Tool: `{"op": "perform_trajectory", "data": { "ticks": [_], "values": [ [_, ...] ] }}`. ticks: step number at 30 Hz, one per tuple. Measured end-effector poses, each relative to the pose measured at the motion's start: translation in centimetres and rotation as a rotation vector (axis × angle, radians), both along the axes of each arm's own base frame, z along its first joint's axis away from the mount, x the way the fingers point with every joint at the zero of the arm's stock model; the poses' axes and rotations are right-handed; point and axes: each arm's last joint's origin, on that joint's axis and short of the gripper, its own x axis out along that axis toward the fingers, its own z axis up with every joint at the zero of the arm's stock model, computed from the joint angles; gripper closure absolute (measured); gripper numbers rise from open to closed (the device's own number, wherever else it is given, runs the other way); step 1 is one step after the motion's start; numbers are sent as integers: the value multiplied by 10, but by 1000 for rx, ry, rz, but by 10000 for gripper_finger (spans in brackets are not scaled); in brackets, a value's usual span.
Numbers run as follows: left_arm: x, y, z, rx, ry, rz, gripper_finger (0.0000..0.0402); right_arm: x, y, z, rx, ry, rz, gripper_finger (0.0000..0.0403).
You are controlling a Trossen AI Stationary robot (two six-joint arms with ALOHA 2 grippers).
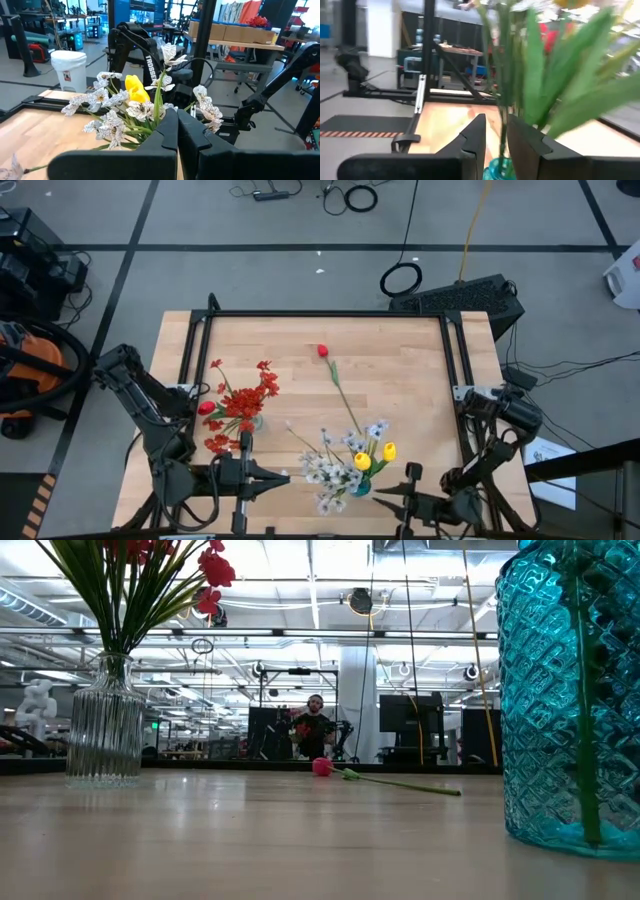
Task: Sort flowers into vase by color
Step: Put the red tulip into the transparent vase
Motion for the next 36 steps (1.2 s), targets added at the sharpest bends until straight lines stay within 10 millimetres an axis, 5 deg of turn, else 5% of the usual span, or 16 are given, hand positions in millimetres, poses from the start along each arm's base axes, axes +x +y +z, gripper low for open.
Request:
{"op": "perform_trajectory", "data": {
  "ticks": [11, 20, 28, 36],
  "values": [
    [-25, 27, 25, 15, 21, -75, 402, -26, 23, 39, 50, 66, -206, 341],
    [-47, 51, 16, 29, 226, -94, 402, -26, 16, 80, 236, 7, -204, 399],
    [-56, 58, 13, 51, 309, -163, 402, -27, -4, 115, 513, -89, -213, 402],
    [-66, 70, 12, 98, 377, -177, 402, -2, -60, 163, 543, -187, -314, 402]
  ]
}}
